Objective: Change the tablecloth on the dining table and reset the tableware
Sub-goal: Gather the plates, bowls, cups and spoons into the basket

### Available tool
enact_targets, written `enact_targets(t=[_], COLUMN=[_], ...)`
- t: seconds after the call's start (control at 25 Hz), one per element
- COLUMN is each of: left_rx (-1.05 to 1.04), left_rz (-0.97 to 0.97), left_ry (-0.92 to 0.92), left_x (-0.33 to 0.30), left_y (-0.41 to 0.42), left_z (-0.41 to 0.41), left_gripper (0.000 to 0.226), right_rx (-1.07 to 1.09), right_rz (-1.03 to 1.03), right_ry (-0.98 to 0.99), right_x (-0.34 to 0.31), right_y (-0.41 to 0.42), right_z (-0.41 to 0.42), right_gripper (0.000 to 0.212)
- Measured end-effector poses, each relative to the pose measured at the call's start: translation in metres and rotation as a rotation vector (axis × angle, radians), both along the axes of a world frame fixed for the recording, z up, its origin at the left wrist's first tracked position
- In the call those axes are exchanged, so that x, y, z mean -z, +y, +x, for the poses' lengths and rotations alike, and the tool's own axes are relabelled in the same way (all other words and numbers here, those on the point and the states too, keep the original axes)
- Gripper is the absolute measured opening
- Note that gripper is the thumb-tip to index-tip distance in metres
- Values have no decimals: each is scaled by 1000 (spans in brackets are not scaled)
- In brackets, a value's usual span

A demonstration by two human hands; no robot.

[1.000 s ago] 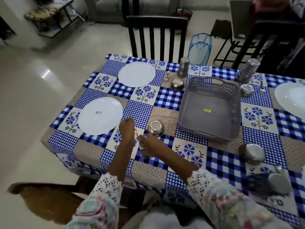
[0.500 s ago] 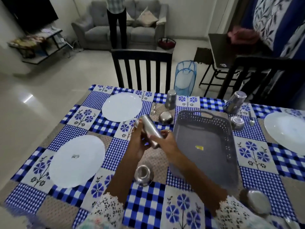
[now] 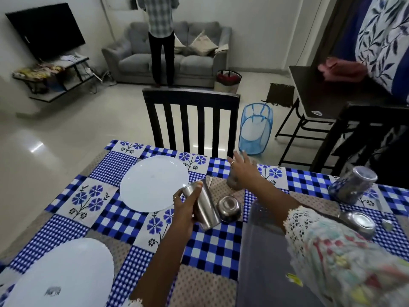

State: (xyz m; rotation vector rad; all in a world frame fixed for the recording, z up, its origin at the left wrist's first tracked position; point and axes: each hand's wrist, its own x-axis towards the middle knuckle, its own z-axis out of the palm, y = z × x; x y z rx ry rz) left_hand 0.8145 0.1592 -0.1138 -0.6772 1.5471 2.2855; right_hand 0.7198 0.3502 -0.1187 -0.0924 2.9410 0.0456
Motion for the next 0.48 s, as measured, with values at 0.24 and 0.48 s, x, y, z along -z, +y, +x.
enact_targets(t=[0.24,0.48], left_rx=[90,254], left_rz=[-107,-359], left_ry=[91,348], left_x=[6,-12], left_y=[-6,-6], left_z=[-16,-21], left_gripper=[58,67], right_rx=[-62,642], right_rz=[331,-1013], right_ry=[65,312], right_x=[1,-33], right_y=[-2,22], right_z=[-6,48], right_gripper=[60,62])
